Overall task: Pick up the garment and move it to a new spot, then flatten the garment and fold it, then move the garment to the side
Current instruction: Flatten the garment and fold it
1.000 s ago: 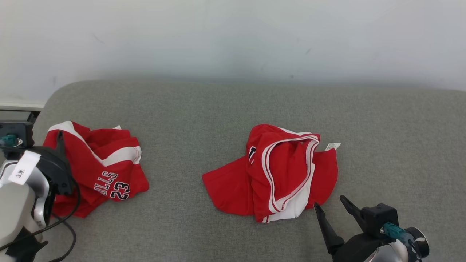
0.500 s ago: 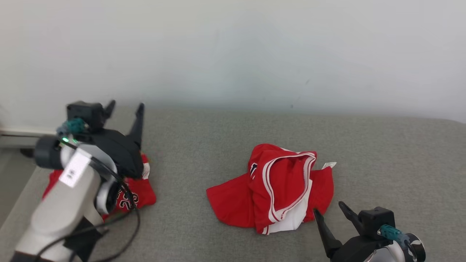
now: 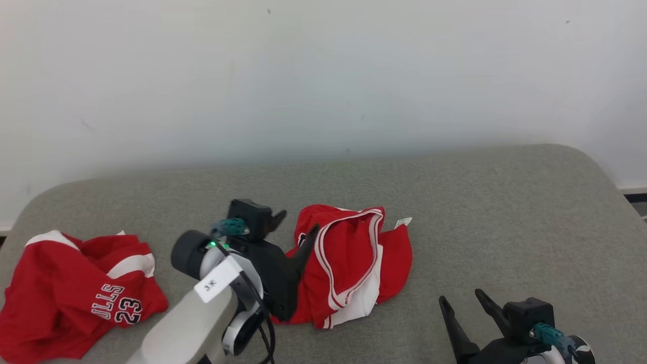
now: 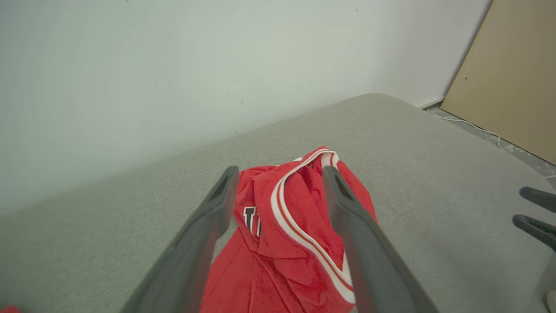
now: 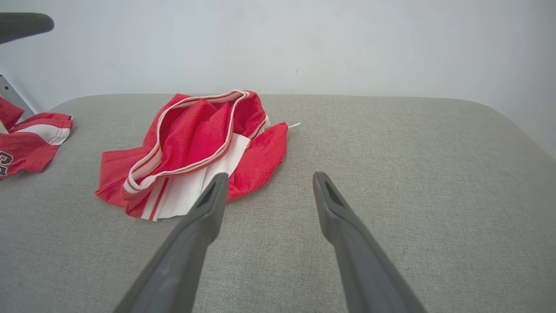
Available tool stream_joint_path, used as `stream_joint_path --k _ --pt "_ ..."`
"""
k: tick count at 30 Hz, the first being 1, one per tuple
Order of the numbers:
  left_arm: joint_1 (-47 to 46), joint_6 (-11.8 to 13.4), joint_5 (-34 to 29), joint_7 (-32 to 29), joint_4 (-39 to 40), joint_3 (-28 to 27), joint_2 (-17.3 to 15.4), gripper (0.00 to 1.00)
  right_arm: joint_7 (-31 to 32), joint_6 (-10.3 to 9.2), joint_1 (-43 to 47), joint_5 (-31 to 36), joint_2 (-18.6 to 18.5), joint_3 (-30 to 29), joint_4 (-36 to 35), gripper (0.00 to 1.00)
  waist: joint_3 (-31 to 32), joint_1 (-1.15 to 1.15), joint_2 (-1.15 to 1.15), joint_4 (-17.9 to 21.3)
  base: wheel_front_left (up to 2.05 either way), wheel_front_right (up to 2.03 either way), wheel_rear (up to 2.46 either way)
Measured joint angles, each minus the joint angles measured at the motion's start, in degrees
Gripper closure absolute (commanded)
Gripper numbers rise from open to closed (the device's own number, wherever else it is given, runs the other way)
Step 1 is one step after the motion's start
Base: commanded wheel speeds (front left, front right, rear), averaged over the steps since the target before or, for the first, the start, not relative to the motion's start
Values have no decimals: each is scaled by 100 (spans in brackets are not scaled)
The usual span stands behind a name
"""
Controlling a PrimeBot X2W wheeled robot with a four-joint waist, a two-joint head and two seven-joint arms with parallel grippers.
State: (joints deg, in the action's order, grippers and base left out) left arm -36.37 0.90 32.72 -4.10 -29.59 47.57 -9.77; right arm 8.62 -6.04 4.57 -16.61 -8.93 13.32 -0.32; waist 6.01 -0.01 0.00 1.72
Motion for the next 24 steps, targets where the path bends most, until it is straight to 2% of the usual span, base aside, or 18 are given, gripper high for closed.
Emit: stream_joint_path --k 7,18,21,22,23,24 --pt "89 -193 -33 -622 24 466 276 0 2 -1 -15 0 18 5 -35 0 -177 0 0 434 0 0 0" --pt "82 -187 -352 -1616 -318 932 148 0 -13 -5 -51 -1 71 -74 0 0 -560 1 0 889 0 0 0" --pt "78 -83 -438 -1767 -370 1016 137 0 -53 -8 -52 -1 91 -82 9 0 -616 1 0 927 0 0 0" --pt "75 -69 -489 -1811 -399 1039 119 8 -56 -8 -54 -1 100 -82 11 0 -626 1 0 930 0 0 0" --pt "74 -25 -570 -1844 -423 1055 91 21 -57 -8 -58 -1 109 -82 19 0 -630 1 0 929 0 0 0" --pt "73 -20 -614 -1864 -435 1059 62 49 -58 -8 -66 -1 118 -82 24 0 -633 1 0 925 0 0 0"
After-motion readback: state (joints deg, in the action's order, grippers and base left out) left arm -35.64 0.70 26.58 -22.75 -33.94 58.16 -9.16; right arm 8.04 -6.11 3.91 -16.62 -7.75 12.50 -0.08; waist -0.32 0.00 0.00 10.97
